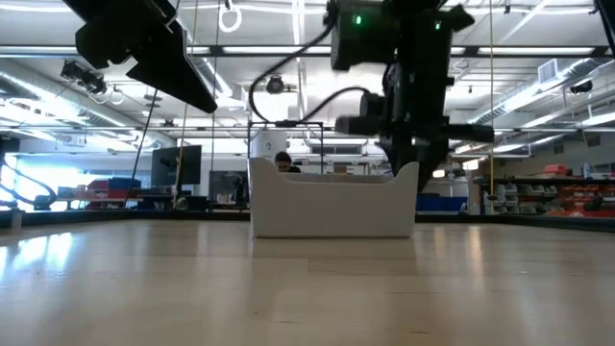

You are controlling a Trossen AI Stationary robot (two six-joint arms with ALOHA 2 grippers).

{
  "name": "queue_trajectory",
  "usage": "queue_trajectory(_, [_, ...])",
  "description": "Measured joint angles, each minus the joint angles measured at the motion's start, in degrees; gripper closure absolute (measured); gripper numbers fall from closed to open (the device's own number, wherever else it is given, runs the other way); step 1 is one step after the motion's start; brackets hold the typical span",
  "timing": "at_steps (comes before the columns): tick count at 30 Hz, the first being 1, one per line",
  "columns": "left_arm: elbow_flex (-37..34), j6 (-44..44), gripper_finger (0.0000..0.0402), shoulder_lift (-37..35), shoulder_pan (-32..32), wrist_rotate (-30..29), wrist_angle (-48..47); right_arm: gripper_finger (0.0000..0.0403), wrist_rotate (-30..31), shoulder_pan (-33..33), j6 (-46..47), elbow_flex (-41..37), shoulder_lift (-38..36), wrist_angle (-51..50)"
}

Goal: Pick and place USB-C Cables
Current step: Move the bin to the center of the table

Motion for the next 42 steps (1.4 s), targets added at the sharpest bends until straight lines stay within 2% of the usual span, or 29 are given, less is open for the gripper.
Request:
queue_trajectory(8, [0.0,-2.2,0.0381,0.0,-0.5,0.6,-0.2,0.0299,4.6,2.0,-3.6,0.5,-1.7,1.9])
queue_trajectory(15, [0.0,-2.8,0.0381,0.0,-0.9,1.3,-0.5,0.0281,9.8,3.6,-11.6,0.6,-5.5,1.6])
queue_trajectory(20, [0.0,-2.8,0.0381,0.0,0.1,-1.5,-2.4,0.0281,13.6,5.1,-25.3,0.6,-9.0,1.5])
queue_trajectory(25, [0.0,-1.2,0.0381,0.0,4.9,-0.1,-3.6,0.0284,11.5,6.0,-40.6,0.7,-10.7,-0.7])
queue_trajectory(32, [0.0,1.0,0.0387,0.0,13.1,6.2,-11.7,0.03,9.9,5.8,-52.7,0.2,-10.8,-11.1])
queue_trajectory(39, [0.0,11.7,0.0388,0.1,20.7,17.7,-14.1,0.036,6.1,3.1,-66.5,-3.9,-10.8,-8.8])
queue_trajectory(42, [0.0,14.6,0.0388,0.1,22.8,18.9,-14.0,0.0394,4.1,1.0,-69.7,-6.1,-10.8,-6.4])
